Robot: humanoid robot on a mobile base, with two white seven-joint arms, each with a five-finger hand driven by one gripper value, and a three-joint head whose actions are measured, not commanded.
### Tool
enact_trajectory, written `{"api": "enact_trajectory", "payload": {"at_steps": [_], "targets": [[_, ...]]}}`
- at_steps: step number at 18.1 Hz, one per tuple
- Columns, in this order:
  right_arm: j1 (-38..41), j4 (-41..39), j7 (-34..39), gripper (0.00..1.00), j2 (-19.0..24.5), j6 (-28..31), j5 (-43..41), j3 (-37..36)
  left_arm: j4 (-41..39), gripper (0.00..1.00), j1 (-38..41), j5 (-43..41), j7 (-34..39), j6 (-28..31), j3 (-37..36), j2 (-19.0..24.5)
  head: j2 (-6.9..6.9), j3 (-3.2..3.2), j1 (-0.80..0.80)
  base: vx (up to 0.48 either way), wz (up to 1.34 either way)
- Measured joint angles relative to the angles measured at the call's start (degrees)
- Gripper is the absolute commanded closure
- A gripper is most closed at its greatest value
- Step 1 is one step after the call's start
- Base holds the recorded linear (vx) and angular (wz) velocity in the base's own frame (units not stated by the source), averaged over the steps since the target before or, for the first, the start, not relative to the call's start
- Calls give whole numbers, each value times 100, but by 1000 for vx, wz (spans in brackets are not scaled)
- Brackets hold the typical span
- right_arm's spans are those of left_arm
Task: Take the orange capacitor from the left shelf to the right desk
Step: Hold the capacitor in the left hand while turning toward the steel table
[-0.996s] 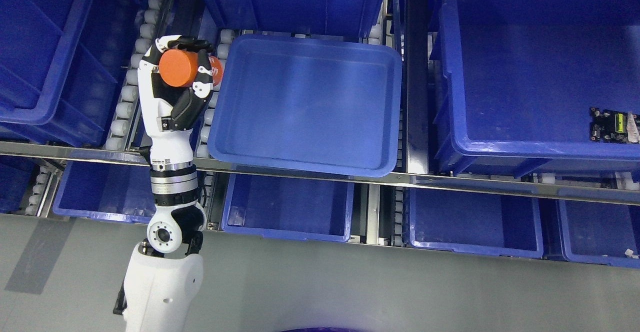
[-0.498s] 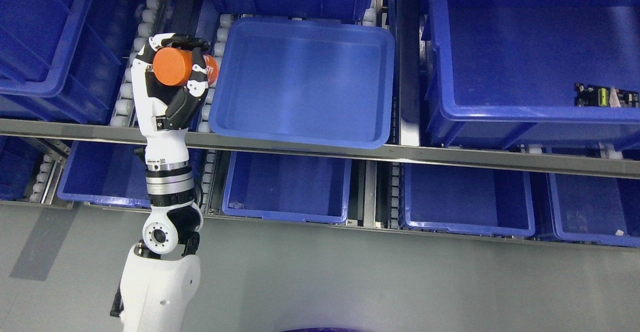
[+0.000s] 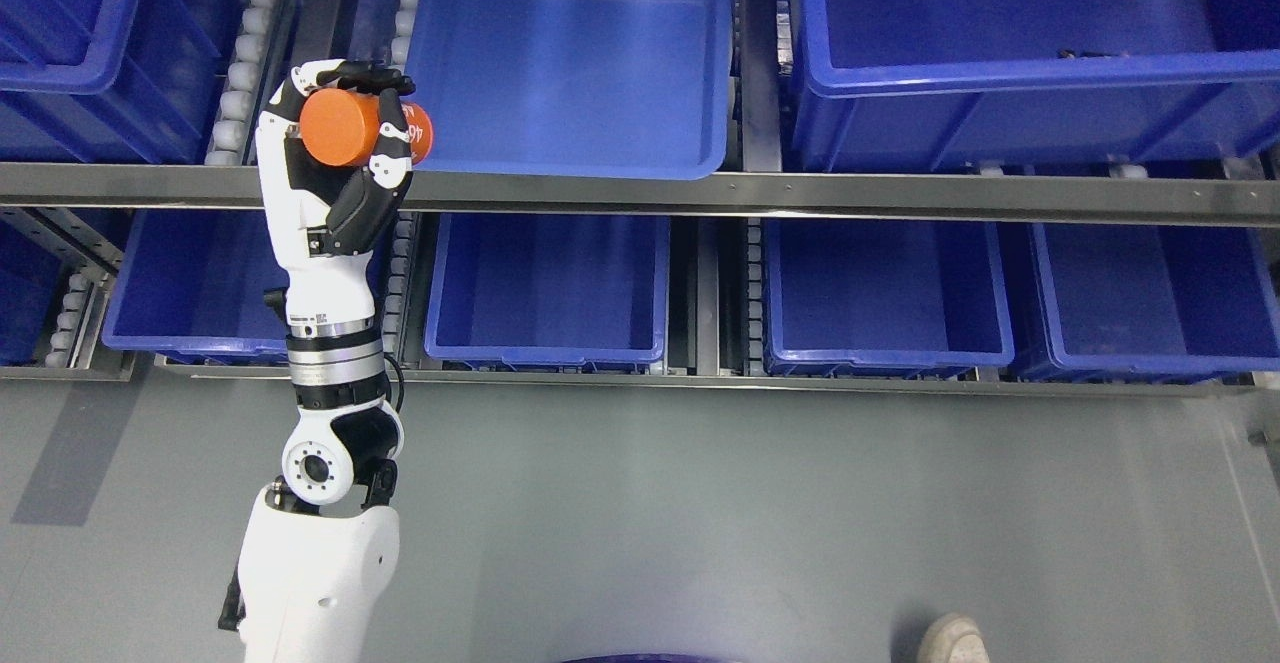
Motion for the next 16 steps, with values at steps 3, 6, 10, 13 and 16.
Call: {"api": "enact_trajectory", "payload": {"at_steps": [3, 6, 10, 13, 16], "targets": [[0, 0, 0, 0, 0, 0, 0, 0, -9, 98, 37, 0, 0, 9, -4, 0, 0, 0, 0, -168, -321], [1, 0, 0, 0, 0, 0, 0, 0, -17, 98, 151, 0, -55, -57, -8, 0, 0, 0, 0, -113, -445], [0, 0, 0, 0, 0, 0, 0, 0, -30, 98, 334, 0, -194, -147, -16, 0, 0, 0, 0, -39, -420], [0, 0, 0, 0, 0, 0, 0, 0, -36, 98, 487, 0, -237, -260, -25, 0, 0, 0, 0, -15, -405], [0, 0, 0, 0, 0, 0, 0, 0, -43, 97, 639, 0, -377, -400, -49, 0, 0, 0, 0, 1, -526]]}}
